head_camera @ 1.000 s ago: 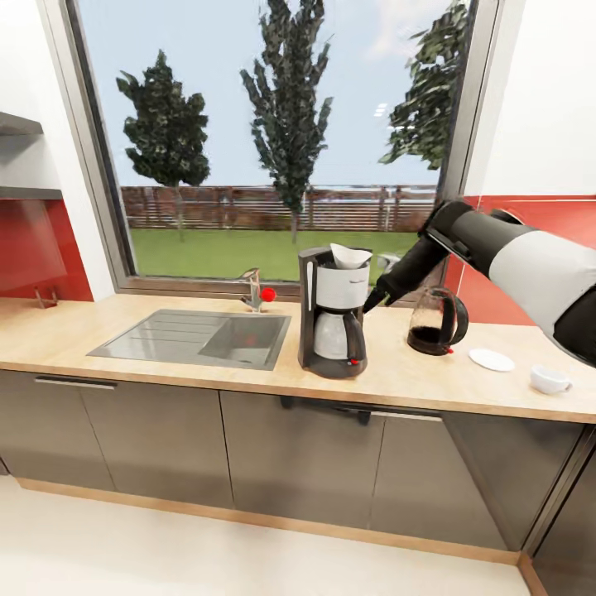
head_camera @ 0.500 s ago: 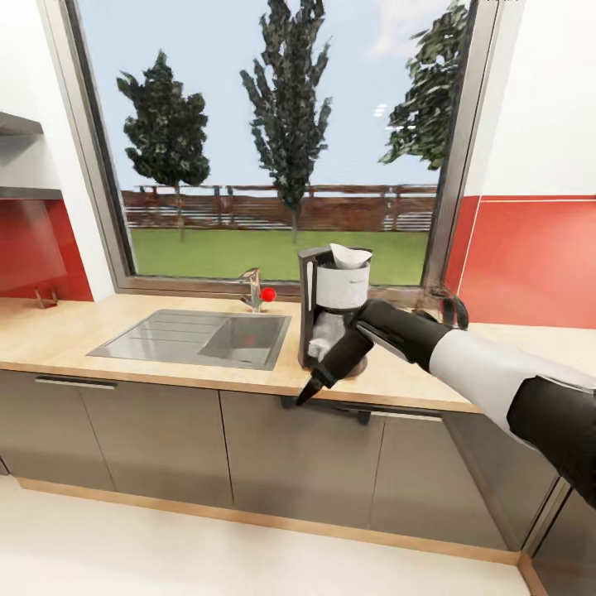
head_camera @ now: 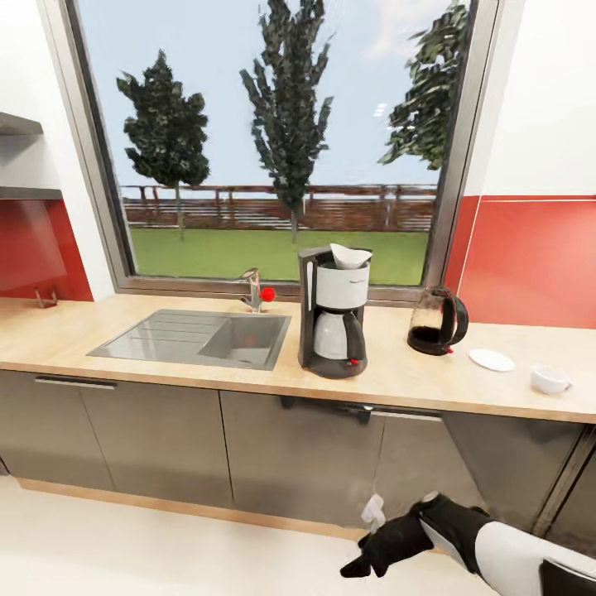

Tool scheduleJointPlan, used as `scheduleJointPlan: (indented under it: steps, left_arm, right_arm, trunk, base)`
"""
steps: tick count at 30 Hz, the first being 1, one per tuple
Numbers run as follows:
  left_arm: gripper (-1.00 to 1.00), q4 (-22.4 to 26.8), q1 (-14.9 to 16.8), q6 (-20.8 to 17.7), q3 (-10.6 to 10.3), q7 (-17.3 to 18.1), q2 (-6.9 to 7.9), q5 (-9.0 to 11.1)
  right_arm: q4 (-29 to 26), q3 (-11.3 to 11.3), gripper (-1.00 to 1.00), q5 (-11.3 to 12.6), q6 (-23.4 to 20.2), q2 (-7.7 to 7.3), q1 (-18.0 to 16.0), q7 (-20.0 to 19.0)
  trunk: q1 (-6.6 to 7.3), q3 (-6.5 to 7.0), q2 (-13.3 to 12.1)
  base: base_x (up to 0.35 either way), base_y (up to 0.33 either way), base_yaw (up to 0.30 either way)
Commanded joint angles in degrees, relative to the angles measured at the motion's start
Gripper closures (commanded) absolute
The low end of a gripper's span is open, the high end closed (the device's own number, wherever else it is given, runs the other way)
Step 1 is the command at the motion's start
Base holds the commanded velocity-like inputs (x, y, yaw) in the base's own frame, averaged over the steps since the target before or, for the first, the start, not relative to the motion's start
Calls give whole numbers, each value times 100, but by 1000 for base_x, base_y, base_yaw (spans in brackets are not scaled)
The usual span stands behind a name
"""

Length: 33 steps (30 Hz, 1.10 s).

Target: Set up a coffee station on the kitchen countertop: keep the coffee maker on the countertop, move the bottle of coffee from the kitchen shelf to the counter next to the coffee maker, place a paper coffee filter on top of the coffee maker, put the saucer next to the coffee maker with the coffee cup on the saucer, and place the electric kettle next to the coffee maker.

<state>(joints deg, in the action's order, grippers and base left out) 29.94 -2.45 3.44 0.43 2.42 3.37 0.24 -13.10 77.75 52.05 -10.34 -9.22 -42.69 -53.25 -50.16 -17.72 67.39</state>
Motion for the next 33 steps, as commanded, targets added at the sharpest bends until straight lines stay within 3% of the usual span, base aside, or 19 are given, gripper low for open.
scheduleJointPlan:
  steps: [1,3,5,6,9,12,23,33]
  left_arm:
    - [-100,5,-1,8,4,52,2,2]
    - [-100,-23,-1,8,6,126,1,2]
    - [-100,-35,-1,8,9,137,-1,2]
    - [-100,-51,-1,8,16,147,-7,2]
    - [-100,-68,-1,8,23,151,-29,2]
    - [-100,-68,-1,8,26,153,-64,1]
    - [-100,-68,-1,8,44,153,-75,2]
    - [-100,-68,-1,8,53,153,-76,2]
  right_arm:
    - [249,7,-100,124,112,-6,97,-4]
    - [1125,9,-100,515,839,-16,571,15]
    - [1305,7,-100,695,1039,-29,788,29]
    - [1495,5,-100,1088,1300,-106,1198,207]
    - [1583,11,-100,1536,1544,-150,1429,575]
    - [1617,27,-100,1761,1655,-141,1525,1091]
    - [1617,40,-100,1818,1671,8,1563,1244]
    - [1617,41,-100,1823,1676,41,1567,1278]
  trunk:
    - [-1,-4,4]
    - [-1,-4,4]
    - [-1,-4,4]
    - [-1,-4,4]
    - [-1,-4,4]
    - [-1,-4,4]
    - [-1,-4,4]
    - [-1,-4,4]
  base:
    - [0,0,0]
    - [0,0,0]
    - [0,0,0]
    - [0,0,0]
    - [0,0,0]
    - [0,0,0]
    - [116,0,6]
    - [96,0,229]
